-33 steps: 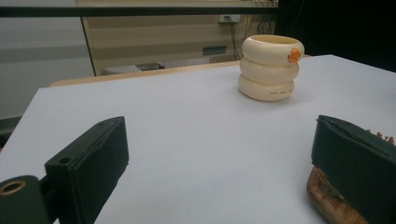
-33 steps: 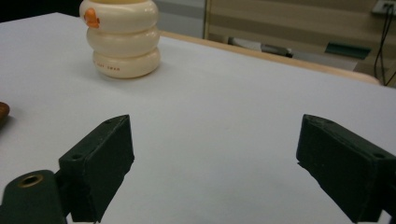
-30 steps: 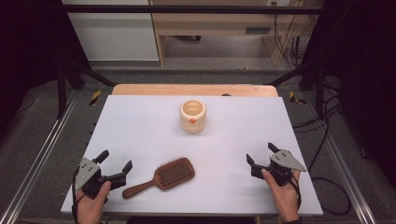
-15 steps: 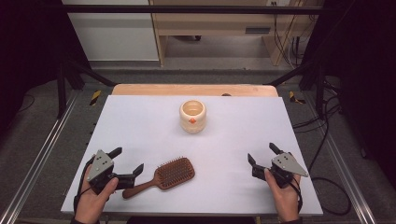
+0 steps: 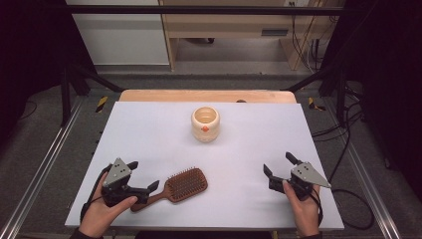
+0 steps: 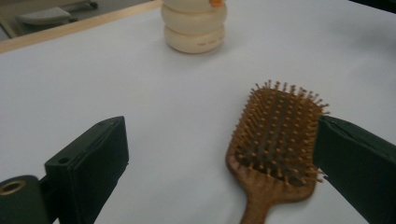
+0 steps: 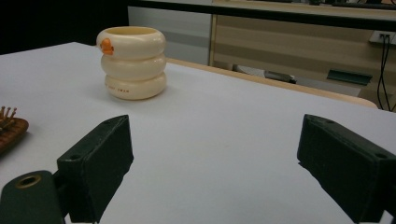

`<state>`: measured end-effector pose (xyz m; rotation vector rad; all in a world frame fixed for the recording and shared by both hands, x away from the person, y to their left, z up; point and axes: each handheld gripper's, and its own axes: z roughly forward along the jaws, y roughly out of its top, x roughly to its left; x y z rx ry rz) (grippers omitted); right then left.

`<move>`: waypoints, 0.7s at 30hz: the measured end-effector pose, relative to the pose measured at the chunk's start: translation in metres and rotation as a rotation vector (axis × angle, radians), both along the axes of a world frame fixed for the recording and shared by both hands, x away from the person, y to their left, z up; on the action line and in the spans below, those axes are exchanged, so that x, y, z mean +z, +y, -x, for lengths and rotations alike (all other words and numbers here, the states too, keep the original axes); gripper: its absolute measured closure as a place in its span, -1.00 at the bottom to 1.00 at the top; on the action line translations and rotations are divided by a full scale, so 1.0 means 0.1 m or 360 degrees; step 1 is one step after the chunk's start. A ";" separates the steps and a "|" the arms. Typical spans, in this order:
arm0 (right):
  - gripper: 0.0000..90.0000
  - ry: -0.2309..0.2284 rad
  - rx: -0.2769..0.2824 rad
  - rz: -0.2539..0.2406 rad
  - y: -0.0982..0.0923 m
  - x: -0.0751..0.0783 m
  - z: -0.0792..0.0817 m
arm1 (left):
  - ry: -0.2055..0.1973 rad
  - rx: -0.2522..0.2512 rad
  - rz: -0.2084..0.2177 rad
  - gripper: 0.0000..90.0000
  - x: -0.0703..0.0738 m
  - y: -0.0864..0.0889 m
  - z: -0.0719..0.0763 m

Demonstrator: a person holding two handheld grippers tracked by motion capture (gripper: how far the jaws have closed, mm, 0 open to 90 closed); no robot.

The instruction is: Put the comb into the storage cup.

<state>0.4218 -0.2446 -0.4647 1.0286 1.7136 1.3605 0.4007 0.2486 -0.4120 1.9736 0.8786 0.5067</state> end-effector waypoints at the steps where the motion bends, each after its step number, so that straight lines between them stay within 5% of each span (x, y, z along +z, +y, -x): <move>1: -0.77 0.0003 -0.0003 -0.0004 0.00 0.00 0.00 | 0.0016 -0.0022 -0.0021 -0.92 0.01 -0.01 0.00; 4: -0.77 0.0000 0.0002 -0.0006 0.00 0.00 0.01 | 0.0018 -0.0059 -0.0093 -0.92 0.01 -0.04 0.00; 14: -0.79 -0.0055 -0.0029 -0.0006 0.02 0.01 -0.01 | 0.0031 -0.0003 -0.0009 -0.87 0.08 0.10 -0.05; 18: -0.79 -0.0079 -0.0054 -0.0024 0.01 0.02 0.00 | 0.0043 -0.0006 -0.0039 -0.87 0.13 0.18 -0.08; 21: -0.78 -0.0093 -0.0089 -0.0040 -0.01 0.03 0.01 | 0.0001 0.0003 -0.0016 -0.87 0.19 0.27 -0.09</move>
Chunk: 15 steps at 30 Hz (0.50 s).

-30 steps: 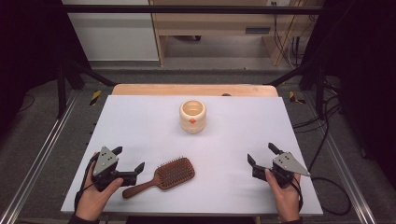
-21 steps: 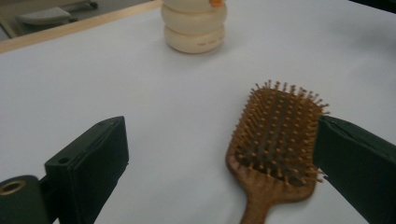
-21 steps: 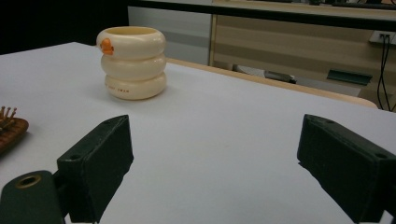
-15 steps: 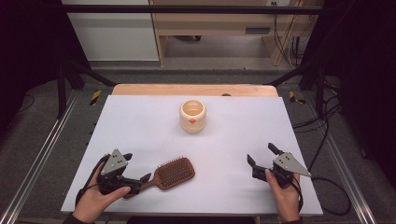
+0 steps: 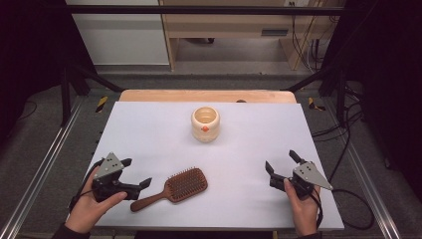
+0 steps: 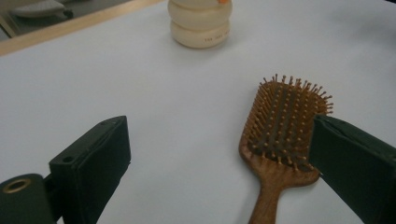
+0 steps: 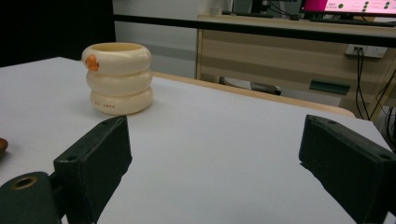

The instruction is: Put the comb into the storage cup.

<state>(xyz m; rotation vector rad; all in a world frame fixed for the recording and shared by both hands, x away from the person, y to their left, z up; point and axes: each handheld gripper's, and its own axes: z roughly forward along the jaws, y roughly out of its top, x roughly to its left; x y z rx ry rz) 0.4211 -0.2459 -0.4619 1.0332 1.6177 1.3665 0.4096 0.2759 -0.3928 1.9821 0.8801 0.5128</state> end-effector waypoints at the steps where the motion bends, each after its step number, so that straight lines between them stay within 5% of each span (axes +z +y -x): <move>1: -0.78 -0.0009 0.0000 0.0004 0.00 0.01 0.01 | -0.0005 0.0013 0.0016 -0.87 0.01 0.03 -0.01; 15: -0.81 -0.0001 0.0019 0.0042 0.06 -0.01 0.05 | -0.0002 -0.0075 -0.0117 -0.87 0.04 -0.09 0.04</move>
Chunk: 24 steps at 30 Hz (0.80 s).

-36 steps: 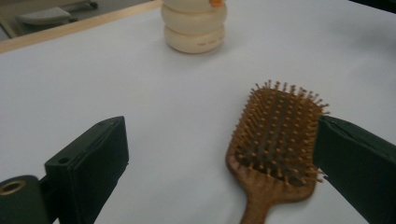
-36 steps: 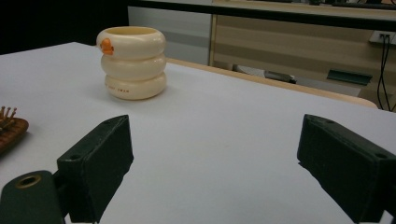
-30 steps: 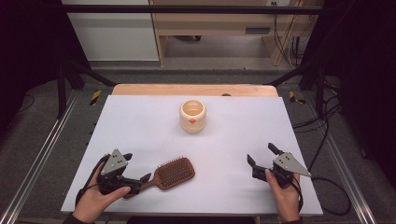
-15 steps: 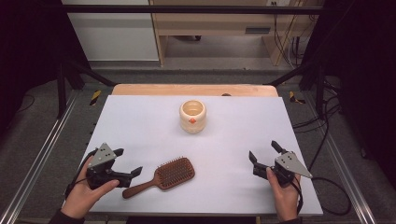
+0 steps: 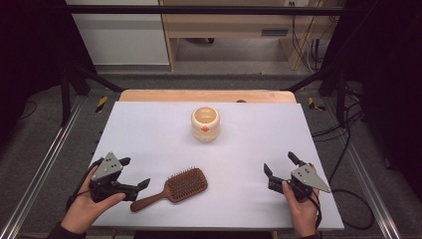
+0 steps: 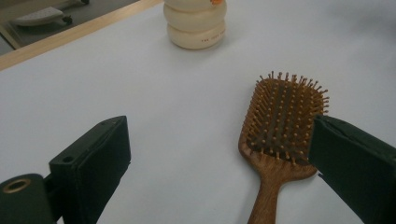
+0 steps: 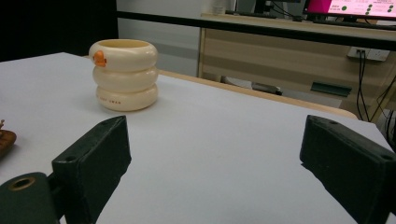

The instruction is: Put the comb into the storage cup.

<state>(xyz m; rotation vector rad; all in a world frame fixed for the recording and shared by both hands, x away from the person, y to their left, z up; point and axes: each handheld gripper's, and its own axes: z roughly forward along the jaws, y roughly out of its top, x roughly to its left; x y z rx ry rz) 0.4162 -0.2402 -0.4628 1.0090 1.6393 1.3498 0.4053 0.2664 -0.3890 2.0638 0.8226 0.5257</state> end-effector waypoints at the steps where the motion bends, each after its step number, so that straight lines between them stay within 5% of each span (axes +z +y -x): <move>1: -0.81 0.0001 0.0000 -0.0002 0.00 0.00 -0.01 | 0.0007 -0.0010 -0.0011 -0.87 -0.01 -0.02 0.00; 12: -0.83 -0.0003 -0.0013 0.0004 0.00 0.01 0.00 | 0.0083 -0.0076 -0.0178 -0.88 -0.18 -0.12 -0.08; 18: -0.83 0.0000 -0.0022 0.0019 0.00 -0.01 0.02 | 0.0207 -0.0209 -0.0307 -0.87 -0.26 -0.21 -0.08; 24: -0.84 0.0006 -0.0052 -0.0013 -0.01 -0.01 0.02 | 0.0237 -0.0255 -0.0316 -0.87 -0.31 -0.29 -0.08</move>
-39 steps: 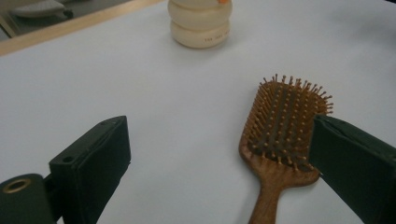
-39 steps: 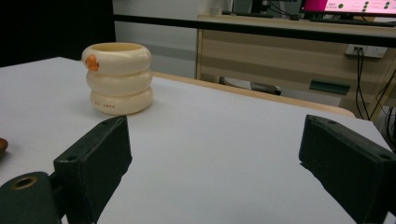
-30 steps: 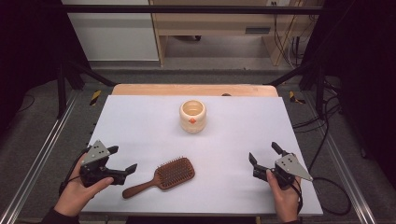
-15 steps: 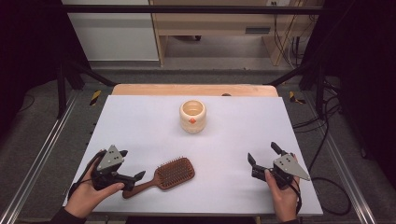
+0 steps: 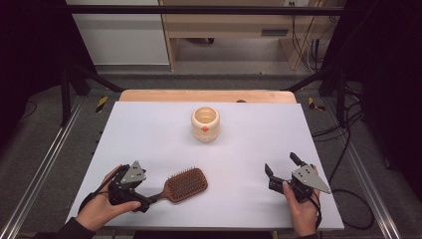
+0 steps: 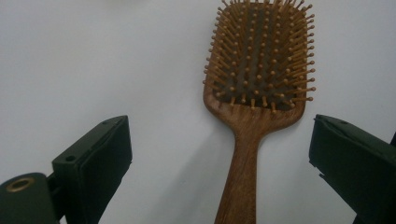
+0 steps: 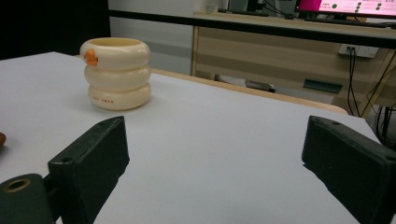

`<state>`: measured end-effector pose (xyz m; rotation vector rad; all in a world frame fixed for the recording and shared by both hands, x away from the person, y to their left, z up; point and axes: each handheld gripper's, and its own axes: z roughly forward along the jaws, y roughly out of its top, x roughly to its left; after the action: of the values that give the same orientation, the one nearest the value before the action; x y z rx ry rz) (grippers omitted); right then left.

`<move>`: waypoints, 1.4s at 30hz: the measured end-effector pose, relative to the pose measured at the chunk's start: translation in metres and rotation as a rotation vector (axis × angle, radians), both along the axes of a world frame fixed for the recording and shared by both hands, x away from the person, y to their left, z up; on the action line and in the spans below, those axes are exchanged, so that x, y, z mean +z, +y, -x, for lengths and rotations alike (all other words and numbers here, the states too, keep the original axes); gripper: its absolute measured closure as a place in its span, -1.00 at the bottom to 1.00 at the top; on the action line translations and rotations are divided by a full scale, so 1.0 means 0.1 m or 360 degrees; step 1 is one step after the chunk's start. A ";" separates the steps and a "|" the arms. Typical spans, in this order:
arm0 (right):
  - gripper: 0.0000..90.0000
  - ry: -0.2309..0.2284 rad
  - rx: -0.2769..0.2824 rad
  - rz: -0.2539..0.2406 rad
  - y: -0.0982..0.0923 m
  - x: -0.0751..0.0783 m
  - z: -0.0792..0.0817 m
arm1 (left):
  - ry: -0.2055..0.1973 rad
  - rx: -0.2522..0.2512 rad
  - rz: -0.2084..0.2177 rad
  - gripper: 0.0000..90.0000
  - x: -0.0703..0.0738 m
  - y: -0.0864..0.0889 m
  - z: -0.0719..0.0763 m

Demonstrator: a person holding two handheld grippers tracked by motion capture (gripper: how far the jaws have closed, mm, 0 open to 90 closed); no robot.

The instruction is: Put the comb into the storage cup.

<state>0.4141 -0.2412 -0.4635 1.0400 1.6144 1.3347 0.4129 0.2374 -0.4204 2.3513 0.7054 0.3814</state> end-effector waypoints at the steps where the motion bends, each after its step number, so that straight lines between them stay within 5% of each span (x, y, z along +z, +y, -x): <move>1: -0.84 -0.0002 0.0006 -0.0002 0.00 0.00 0.00 | 0.0008 -0.0003 0.0001 -0.87 -0.03 0.00 0.00; 14: -0.87 0.0015 0.0009 0.0015 0.04 0.01 0.00 | 0.0058 0.0001 -0.0040 -0.87 -0.15 -0.04 0.01; 25: -0.90 0.0023 -0.0005 0.0012 0.04 0.01 0.00 | 0.0090 -0.0006 -0.0074 -0.86 -0.11 -0.06 -0.06; 32: -0.90 0.0025 0.0000 0.0013 0.04 0.00 0.00 | 0.0053 -0.0021 -0.0177 -0.79 -0.01 -0.13 -0.05; 35: -0.90 0.0029 0.0000 0.0005 0.03 0.00 0.00 | 0.0066 -0.0024 -0.0166 -0.81 0.00 -0.13 -0.06; 42: -0.90 0.0054 -0.0003 0.0014 0.03 -0.02 -0.01 | 0.0129 -0.0114 -0.0264 -0.83 -0.06 -0.17 -0.06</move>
<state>0.4154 -0.2379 -0.4656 1.0639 1.6426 1.3142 0.4192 0.2208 -0.4262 2.5537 0.6465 0.3255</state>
